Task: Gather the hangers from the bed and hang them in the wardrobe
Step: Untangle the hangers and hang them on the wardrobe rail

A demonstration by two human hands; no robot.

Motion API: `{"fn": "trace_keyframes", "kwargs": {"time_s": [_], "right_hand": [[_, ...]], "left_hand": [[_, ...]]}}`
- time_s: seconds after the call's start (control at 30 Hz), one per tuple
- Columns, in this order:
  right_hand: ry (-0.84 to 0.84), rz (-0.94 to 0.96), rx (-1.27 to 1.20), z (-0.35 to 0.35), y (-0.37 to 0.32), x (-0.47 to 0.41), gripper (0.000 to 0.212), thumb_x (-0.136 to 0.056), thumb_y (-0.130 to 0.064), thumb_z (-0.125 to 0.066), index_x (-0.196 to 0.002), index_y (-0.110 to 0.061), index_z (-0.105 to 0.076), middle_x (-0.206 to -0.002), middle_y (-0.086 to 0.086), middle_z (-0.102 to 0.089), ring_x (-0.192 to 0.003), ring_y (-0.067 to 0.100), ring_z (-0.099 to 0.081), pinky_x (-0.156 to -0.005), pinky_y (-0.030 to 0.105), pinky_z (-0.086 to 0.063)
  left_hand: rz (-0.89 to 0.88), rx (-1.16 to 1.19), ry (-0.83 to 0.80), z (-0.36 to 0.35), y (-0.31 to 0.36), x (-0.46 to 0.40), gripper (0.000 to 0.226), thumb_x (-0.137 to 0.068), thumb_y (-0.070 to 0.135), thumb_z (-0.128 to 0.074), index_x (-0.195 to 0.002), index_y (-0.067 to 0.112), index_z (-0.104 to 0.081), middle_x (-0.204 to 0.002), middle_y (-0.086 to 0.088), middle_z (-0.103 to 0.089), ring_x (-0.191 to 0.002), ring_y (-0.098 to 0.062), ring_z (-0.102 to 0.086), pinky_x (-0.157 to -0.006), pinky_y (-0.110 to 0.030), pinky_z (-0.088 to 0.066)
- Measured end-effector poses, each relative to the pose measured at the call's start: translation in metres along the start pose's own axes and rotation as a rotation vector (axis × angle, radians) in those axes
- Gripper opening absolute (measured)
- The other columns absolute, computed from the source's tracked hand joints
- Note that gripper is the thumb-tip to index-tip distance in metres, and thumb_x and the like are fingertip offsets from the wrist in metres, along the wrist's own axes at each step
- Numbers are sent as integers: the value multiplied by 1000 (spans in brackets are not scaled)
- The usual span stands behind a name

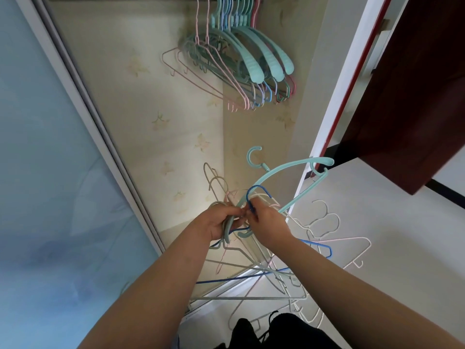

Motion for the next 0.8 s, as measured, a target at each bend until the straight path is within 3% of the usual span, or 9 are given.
{"fn": "trace_keyframes", "kwargs": {"time_s": [0.1,0.27,0.4,0.53,0.67,0.8], "right_hand": [[-38,26,-6,-2,0,3,9,-100,-20,-38,-105,-14,-41,-91,11,-65,-80,32,-63,-71,38,-50],[-49,48,-99,-2,4,8,6,-100,-14,-36,-98,-19,-36,-86,-2,-60,-81,26,-63,-77,41,-52],[-26,62,-144,3,6,9,7,-99,-10,-37,-99,-16,-40,-86,2,-57,-78,23,-59,-74,33,-50],[-13,50,-201,4,12,9,14,-97,-6,-40,-98,-19,-43,-85,2,-60,-74,14,-57,-66,12,-42],[48,56,-251,9,12,8,17,-96,-6,-40,-99,-21,-47,-78,-7,-63,-74,8,-58,-74,18,-46],[14,103,-212,10,12,19,12,-99,-11,-40,-97,-22,-43,-81,-8,-66,-76,10,-58,-69,13,-40]], "left_hand": [[-19,-33,127,8,4,0,13,-82,-9,-64,-72,-2,-59,-66,-16,-65,-55,-19,-61,-53,-23,-55],[-84,-111,211,11,6,-5,6,-82,-1,-67,-80,-2,-62,-60,-12,-60,-50,-15,-57,-55,-24,-53],[-90,-67,189,7,6,-4,7,-85,1,-67,-85,-1,-61,-68,-13,-65,-54,-15,-63,-58,-26,-59],[-117,-94,199,7,8,-5,10,-87,5,-67,-80,4,-60,-60,-7,-59,-49,-11,-54,-48,-20,-49],[-132,-142,211,2,16,-6,11,-88,7,-66,-79,6,-59,-63,-7,-56,-47,-10,-49,-42,-18,-43],[-100,-124,231,6,18,-10,14,-87,12,-69,-78,4,-60,-65,-8,-55,-50,-11,-43,-37,-15,-37]]}}
Point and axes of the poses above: each hand's wrist, its own x-axis away from the middle knuckle, its own z-axis out of the back of the hand, y = z × x, the point moved 9 cm from there along -x, towards the middle knuckle
